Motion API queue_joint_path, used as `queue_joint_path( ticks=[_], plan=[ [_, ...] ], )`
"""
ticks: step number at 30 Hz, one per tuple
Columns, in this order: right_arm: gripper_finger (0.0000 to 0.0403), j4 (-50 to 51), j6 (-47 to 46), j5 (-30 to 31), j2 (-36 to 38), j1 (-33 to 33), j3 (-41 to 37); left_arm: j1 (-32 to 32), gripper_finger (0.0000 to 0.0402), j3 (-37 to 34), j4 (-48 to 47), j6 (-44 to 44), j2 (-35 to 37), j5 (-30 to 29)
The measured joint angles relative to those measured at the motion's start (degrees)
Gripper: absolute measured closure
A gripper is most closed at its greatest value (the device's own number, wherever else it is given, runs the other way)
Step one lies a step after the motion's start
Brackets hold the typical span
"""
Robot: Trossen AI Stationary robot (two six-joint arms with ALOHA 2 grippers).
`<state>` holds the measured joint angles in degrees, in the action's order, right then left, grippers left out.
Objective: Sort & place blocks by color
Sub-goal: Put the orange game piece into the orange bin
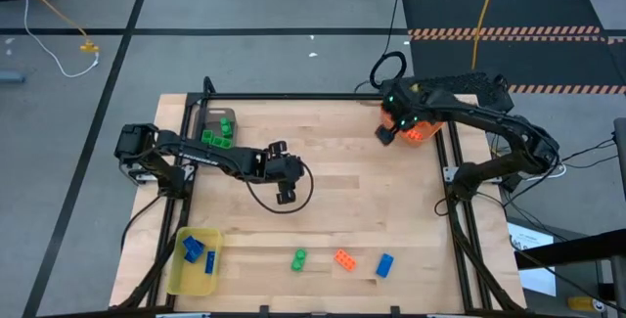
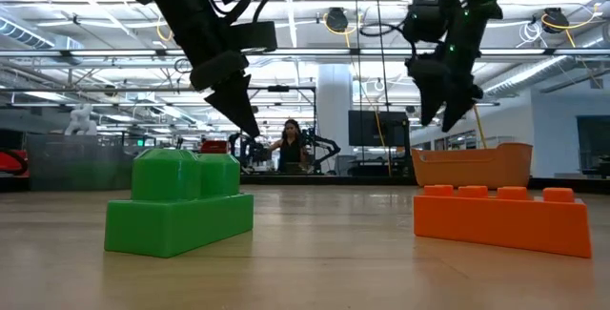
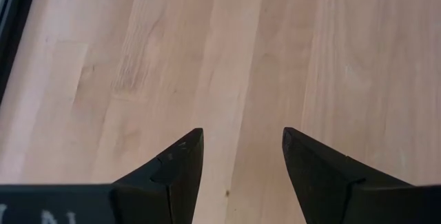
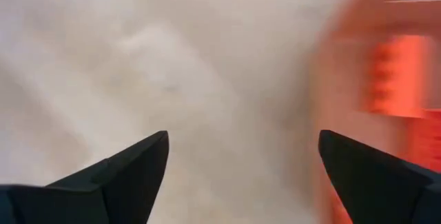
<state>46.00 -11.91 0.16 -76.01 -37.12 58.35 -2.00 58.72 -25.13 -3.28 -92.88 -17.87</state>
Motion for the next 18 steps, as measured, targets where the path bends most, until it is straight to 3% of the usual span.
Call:
queue_joint_path(
  ticks=[10,18],
  plan=[
    [0.0055,-2.54,-9.55,-1.86,0.02,23.12,-3.39,-0.02,0.0201,0.0,-0.32,-4.35,0.0,0.0],
    [0.0055,-12.37,-21.06,-0.01,-0.65,40.6,-4.31,0.77,0.0201,0.0,-0.32,-4.84,0.0,-0.02]
  ],
)
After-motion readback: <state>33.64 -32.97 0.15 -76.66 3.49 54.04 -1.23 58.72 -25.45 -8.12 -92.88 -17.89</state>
